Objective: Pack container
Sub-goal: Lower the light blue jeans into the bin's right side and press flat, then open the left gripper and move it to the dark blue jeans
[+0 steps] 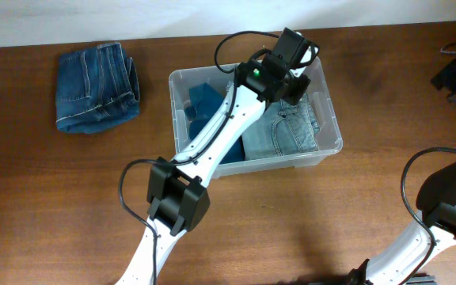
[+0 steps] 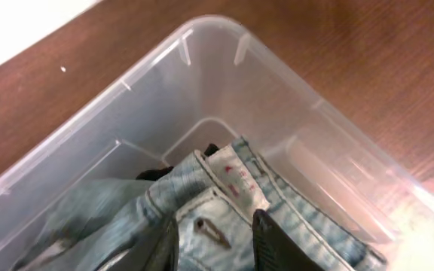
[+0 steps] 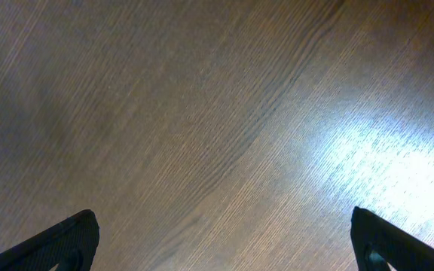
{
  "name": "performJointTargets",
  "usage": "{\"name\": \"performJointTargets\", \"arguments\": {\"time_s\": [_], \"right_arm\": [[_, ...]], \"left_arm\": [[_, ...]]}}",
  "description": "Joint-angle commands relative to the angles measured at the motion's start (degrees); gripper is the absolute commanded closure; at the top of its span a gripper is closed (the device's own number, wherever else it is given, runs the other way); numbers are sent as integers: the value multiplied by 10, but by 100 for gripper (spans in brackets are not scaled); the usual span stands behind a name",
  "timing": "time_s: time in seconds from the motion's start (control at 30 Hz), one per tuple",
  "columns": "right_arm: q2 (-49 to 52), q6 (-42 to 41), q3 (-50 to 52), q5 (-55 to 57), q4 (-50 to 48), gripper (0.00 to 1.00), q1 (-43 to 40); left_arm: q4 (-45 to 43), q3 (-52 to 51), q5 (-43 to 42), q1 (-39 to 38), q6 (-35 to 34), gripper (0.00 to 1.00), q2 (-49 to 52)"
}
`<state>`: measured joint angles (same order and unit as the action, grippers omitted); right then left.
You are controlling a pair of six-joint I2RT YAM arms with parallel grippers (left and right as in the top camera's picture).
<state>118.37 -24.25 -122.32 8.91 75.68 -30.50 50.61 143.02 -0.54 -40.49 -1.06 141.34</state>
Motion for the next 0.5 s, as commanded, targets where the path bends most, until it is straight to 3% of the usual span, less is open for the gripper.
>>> {"name": "performJointTargets", "arguments": {"time_s": [0.0,0.2,0.47], "right_arm": [[3,-7,2,3,0,1,1],[3,-7,2,3,0,2,1],[3,-7,2,3,0,1,1]], "left_arm": [[0,5,8,2,11,67,54],[12,5,8,1,5,66,96],[26,46,18,2,5,60,67]]}}
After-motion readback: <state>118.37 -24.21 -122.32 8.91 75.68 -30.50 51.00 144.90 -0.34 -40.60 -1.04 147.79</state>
